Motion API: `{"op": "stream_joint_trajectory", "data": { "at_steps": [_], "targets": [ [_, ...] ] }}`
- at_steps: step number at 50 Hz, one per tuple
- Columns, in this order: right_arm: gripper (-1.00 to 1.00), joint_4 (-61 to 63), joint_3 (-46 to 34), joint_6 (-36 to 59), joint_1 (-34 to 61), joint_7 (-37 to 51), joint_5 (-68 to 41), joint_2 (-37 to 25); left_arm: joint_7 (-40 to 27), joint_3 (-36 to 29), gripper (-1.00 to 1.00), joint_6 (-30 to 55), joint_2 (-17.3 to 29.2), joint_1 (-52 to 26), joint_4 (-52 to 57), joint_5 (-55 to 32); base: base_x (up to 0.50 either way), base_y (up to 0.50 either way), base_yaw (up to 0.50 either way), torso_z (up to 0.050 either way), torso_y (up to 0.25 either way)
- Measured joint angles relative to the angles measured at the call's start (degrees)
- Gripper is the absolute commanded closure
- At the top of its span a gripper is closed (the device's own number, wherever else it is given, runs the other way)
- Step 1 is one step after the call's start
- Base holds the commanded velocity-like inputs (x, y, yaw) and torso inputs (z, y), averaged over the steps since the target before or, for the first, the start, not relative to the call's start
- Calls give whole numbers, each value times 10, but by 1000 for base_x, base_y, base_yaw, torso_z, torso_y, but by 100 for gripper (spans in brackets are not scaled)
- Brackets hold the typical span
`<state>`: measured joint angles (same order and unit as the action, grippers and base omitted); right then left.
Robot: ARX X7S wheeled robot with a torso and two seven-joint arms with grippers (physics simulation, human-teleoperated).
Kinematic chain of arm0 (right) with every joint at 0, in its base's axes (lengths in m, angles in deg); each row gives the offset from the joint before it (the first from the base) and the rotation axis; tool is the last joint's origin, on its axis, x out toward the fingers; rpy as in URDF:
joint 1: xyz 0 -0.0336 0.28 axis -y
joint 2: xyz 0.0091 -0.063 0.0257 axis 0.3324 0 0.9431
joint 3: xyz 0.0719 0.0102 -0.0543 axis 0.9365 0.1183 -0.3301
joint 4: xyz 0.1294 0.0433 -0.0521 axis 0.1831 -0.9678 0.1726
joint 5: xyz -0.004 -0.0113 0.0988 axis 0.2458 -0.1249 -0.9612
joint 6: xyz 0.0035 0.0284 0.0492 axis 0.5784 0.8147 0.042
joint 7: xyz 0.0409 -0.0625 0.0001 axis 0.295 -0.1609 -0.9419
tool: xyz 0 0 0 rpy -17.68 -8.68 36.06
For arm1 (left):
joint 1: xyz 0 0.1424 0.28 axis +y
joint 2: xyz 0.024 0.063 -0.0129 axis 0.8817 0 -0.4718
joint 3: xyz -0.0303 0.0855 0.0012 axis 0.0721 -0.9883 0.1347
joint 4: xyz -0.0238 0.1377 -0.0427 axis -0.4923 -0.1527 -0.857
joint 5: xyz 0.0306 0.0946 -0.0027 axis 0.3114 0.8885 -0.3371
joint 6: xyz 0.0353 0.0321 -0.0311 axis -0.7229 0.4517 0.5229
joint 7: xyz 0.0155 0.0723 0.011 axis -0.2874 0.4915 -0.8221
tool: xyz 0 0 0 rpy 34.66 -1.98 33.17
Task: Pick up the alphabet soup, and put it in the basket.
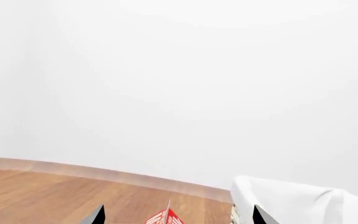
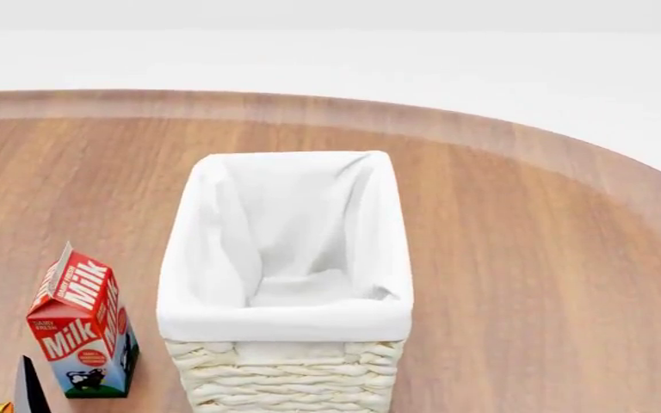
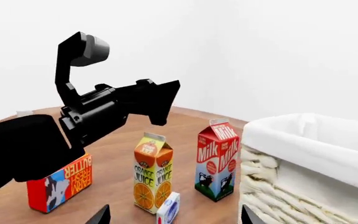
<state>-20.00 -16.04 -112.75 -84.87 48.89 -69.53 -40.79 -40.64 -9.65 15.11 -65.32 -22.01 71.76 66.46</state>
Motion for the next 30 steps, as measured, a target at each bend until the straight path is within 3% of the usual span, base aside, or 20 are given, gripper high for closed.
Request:
{"op": "stream_joint_trajectory", "data": {
  "at_steps": [30],
  "targets": [
    [-100,-7,-37,10,-2,-28,50,-12,-5,-7,-100,0,4,-1,1,0,0,0,0,0,0]
  ]
}}
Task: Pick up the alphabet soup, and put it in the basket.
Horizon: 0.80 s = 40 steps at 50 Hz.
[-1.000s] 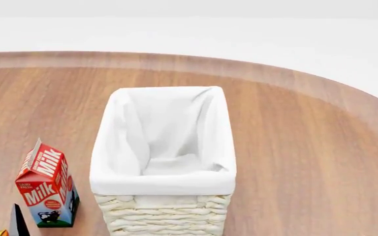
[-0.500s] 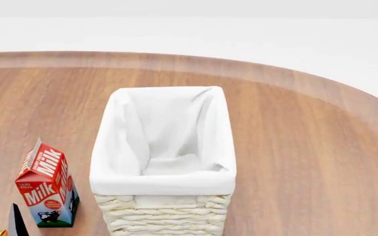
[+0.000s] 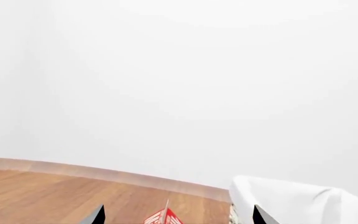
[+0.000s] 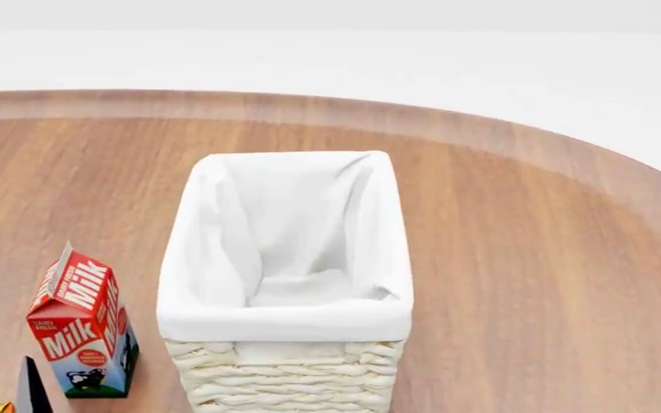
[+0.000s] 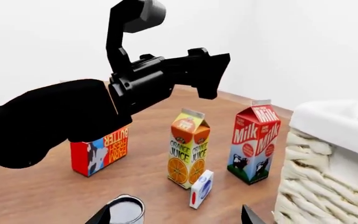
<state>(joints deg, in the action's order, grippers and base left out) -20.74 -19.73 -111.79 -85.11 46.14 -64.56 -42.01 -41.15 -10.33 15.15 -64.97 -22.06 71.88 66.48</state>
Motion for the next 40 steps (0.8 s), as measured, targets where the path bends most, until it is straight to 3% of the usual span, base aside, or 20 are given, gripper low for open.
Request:
{"op": "stream_joint_trajectory", "data": {
  "at_steps": [40],
  "targets": [
    [-100,-4,-27,74,9,17,55,-6,-7,-9,-100,1,5,-1,1,1,0,0,0,0,0]
  ]
}}
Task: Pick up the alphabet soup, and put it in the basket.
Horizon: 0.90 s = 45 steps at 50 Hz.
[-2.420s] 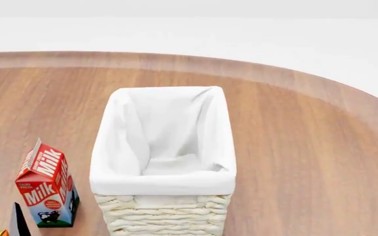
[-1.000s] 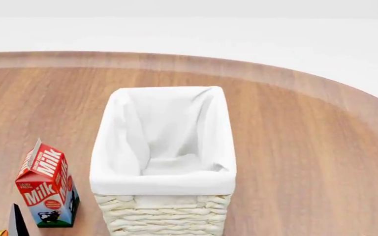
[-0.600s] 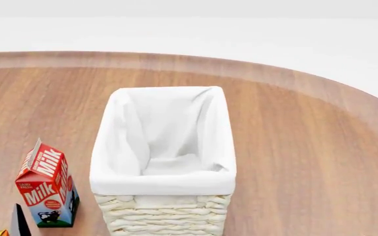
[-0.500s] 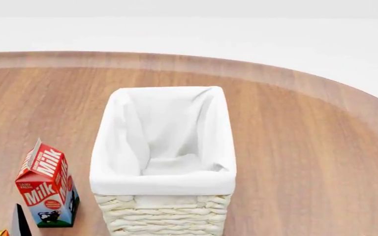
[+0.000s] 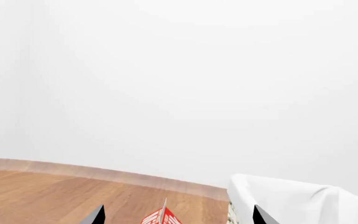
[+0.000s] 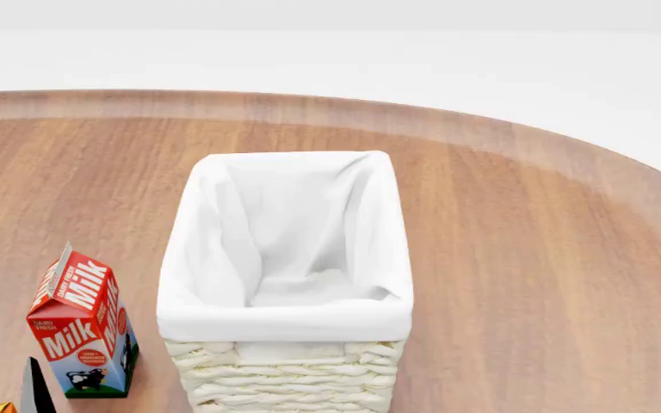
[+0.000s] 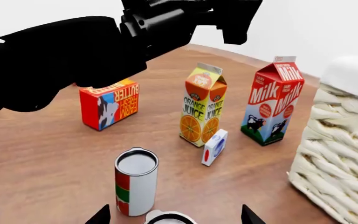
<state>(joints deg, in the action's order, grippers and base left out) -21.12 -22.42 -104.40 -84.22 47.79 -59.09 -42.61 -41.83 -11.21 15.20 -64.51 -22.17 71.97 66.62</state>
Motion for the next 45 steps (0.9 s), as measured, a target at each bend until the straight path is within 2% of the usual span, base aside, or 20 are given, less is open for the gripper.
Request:
{"op": "stream_joint_trajectory", "data": {
  "at_steps": [45],
  "targets": [
    [-100,-39,-22,36,26,28,74,27,-7,-7,-100,-3,5,-2,-2,1,0,0,0,0,0]
  ]
}}
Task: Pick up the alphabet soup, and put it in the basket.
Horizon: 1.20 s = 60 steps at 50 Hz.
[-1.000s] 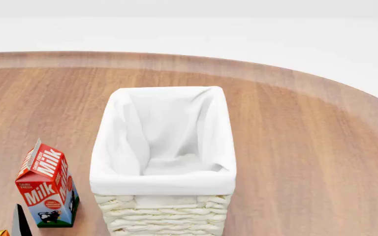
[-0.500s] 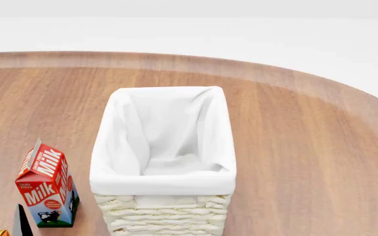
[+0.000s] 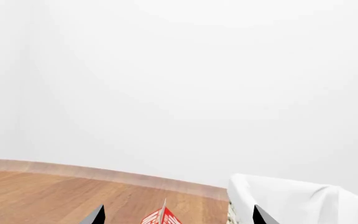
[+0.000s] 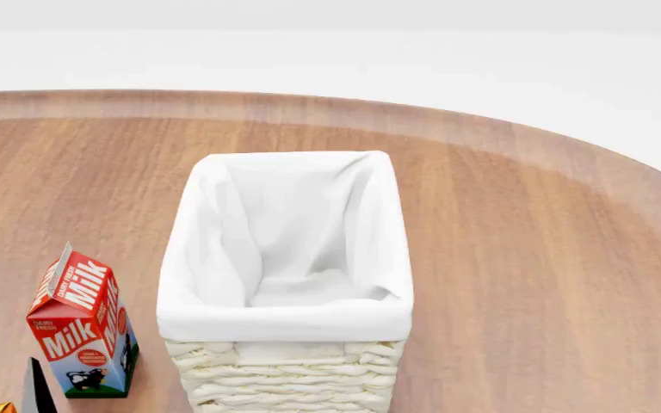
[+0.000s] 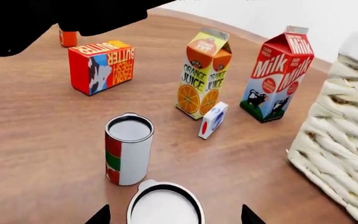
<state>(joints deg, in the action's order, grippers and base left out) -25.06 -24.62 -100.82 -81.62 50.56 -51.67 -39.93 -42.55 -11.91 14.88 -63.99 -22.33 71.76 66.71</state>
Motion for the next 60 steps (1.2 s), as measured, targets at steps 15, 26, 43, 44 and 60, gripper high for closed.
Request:
{"op": "stream_joint_trajectory", "data": {
  "at_steps": [15,26,43,44,60],
  "targets": [
    [-100,-19,-12,13,14,1,18,13,-3,-1,-100,-2,2,1,2,-1,0,0,0,0,0],
    [-100,-31,-19,20,22,1,28,21,-4,-3,-100,-3,3,0,2,-1,0,0,0,0,0],
    [-100,-56,-29,33,39,2,41,36,-7,-4,-100,-4,6,1,3,-3,0,0,0,0,0],
    [-100,-57,-29,33,40,2,42,37,-7,-4,-100,-4,6,1,3,-3,0,0,0,0,0],
    [-100,-76,-39,43,52,5,56,49,-9,-6,-100,-5,8,2,5,-4,0,0,0,0,0]
  ]
}}
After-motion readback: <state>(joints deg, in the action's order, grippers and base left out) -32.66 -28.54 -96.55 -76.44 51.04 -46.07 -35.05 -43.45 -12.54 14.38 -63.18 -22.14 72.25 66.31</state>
